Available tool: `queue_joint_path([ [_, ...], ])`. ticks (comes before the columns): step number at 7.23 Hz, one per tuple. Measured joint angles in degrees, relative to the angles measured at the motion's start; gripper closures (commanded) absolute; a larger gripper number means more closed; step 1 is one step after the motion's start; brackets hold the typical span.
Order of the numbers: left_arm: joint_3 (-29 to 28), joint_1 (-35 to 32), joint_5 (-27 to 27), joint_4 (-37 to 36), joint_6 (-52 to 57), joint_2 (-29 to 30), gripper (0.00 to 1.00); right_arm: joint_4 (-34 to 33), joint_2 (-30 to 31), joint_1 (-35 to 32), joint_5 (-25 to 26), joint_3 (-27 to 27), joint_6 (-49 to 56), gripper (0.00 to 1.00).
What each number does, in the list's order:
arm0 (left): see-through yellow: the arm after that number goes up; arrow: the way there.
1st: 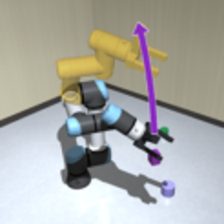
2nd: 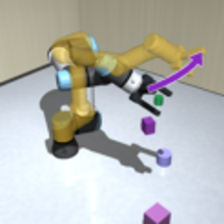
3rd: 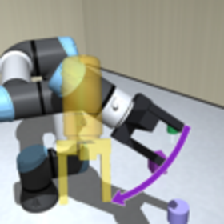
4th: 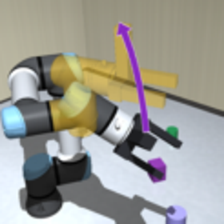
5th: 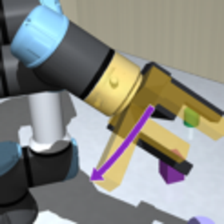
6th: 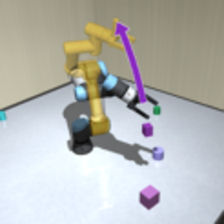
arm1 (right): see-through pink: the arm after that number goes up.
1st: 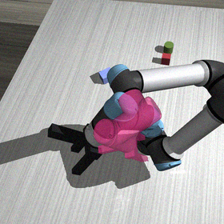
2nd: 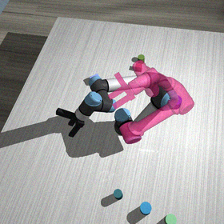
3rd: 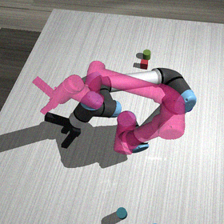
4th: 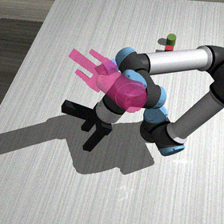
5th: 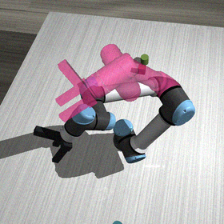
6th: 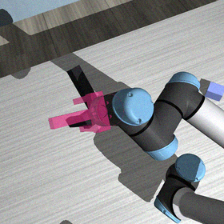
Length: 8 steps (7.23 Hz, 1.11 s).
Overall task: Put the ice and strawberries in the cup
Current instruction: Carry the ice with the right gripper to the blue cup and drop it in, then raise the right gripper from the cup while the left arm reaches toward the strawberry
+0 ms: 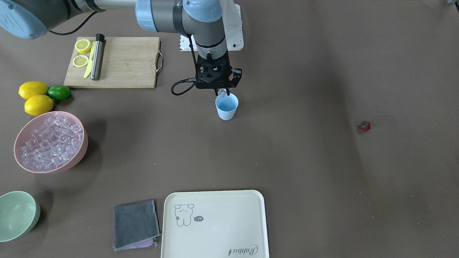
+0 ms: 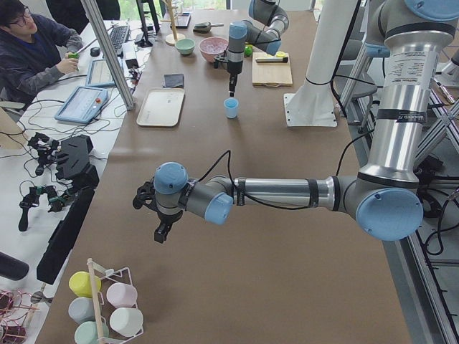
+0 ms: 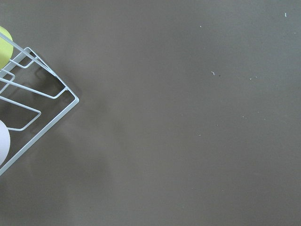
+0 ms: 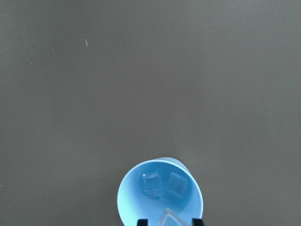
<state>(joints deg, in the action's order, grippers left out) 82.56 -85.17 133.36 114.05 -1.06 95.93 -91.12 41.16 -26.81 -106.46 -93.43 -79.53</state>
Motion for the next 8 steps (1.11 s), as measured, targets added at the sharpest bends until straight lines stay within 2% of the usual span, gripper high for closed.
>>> queue_joint_path([
  [1, -0.02, 0.00, -0.02, 0.02, 0.00, 0.03, 0.03, 0.02, -0.13, 0.17, 0.13, 0.49, -0.09, 0.16],
  [2, -0.03, 0.00, -0.03, 0.03, 0.01, 0.04, 0.03, 0.02, -0.79, 0.39, 0.41, 1.61, -1.02, 0.01],
  [4, 0.01, 0.00, -0.03, 0.04, -0.05, 0.05, 0.02, 4.24, -2.49, 1.29, 2.70, 5.27, -5.65, 0.01],
  [6, 0.07, 0.00, -0.03, 0.04, -0.07, 0.05, 0.02, 7.93, -2.45, 1.14, 3.08, 5.92, -7.17, 0.01],
  [8, 1.02, 0.00, 0.05, 0.08, -0.16, 0.06, 0.02, 4.72, -1.89, -2.11, -1.82, 1.77, -6.92, 0.01],
])
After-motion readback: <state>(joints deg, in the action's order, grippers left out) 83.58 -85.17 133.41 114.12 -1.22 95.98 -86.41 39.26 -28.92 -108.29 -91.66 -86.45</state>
